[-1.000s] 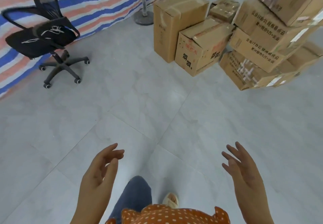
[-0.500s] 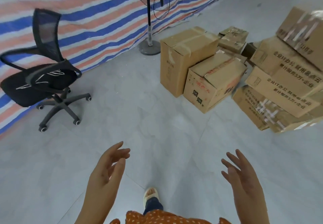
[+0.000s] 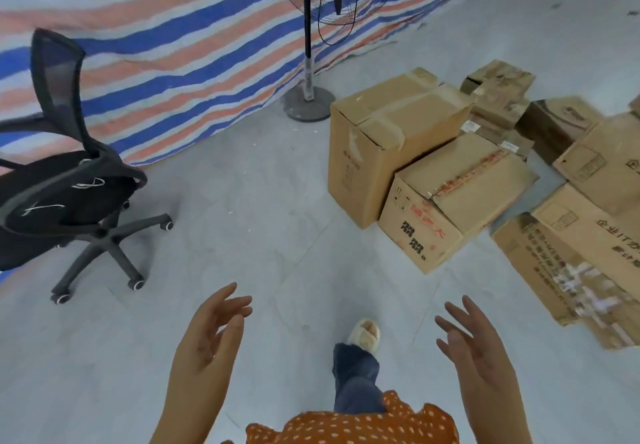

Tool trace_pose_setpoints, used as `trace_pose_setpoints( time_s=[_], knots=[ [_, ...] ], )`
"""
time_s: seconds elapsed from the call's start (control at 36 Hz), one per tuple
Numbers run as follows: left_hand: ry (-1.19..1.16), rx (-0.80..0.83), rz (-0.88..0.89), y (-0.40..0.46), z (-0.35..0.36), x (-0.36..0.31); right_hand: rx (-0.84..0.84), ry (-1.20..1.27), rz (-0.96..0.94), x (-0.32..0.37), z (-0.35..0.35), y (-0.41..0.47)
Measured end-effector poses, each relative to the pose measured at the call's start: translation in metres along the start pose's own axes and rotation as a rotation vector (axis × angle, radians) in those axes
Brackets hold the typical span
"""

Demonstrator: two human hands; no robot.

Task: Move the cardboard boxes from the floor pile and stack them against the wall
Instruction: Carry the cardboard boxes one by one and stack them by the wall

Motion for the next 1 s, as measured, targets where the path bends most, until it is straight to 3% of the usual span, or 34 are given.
trace_pose_setpoints(
  time_s=[0.22, 0.5, 0.75, 1.0],
  knots=[
    [-0.06, -0.033, 0.036, 0.118, 0.122, -0.051, -0.016, 0.069, -0.104, 0.069, 0.024, 0.188],
    [0.004, 0.048, 0.012, 0.23, 0.213, -0.065, -0.001, 0.003, -0.077, 0.072, 0.059, 0.309],
    [0.116, 0.251, 0.006, 0.381, 0.301, -0.054, -0.174, -0.056, 0.081, 0.054, 0.103, 0.395],
    [0.345, 0.617, 0.109, 0.574, 0.416, -0.063, -0.238, -0.069, 0.281, 0.072, 0.203, 0.482]
  ],
)
Point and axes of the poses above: each hand's wrist, its own y-axis towards the middle knuckle, its own z-axis out of the palm, x = y × z, the point moved 6 cm from there along y, towards the middle knuckle, and after that the axes turned 11 degrees about -x, right-handed, at the moved point
